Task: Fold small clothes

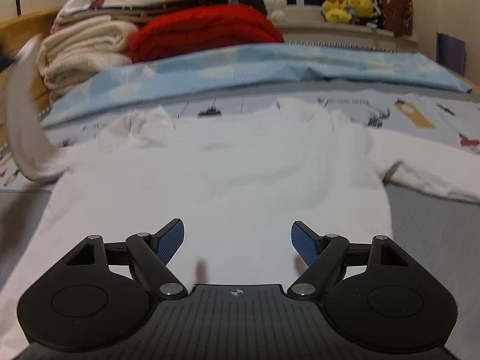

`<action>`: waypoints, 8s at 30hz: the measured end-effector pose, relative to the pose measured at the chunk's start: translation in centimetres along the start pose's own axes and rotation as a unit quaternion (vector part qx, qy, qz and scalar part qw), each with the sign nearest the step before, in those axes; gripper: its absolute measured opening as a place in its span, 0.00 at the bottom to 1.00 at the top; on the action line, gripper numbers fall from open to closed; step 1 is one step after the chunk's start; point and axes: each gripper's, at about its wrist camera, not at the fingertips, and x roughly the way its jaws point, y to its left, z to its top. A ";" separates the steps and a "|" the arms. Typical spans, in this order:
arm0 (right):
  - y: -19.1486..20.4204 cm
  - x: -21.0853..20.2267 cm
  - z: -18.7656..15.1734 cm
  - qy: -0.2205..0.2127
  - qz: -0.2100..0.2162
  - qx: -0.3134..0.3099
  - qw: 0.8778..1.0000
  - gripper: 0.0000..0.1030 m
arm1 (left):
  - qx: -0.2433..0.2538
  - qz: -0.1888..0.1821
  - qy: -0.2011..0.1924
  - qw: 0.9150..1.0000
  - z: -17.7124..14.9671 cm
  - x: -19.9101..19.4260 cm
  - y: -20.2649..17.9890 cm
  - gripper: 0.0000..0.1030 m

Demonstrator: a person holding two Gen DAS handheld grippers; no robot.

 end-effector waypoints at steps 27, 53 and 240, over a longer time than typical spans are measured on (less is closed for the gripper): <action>-7.6 9.7 7.8 0.057 0.009 0.173 0.983 0.73 | 0.122 0.186 0.216 0.951 -14.3 5.5 10.8 0.83; -6.8 15.9 9.1 0.048 -0.031 -0.001 0.998 0.08 | 0.228 0.200 0.208 0.930 -12.6 5.8 10.0 0.68; -16.6 5.3 5.7 -0.011 0.092 -0.171 0.981 0.19 | 0.320 0.028 0.240 0.916 -17.2 9.8 -17.5 1.00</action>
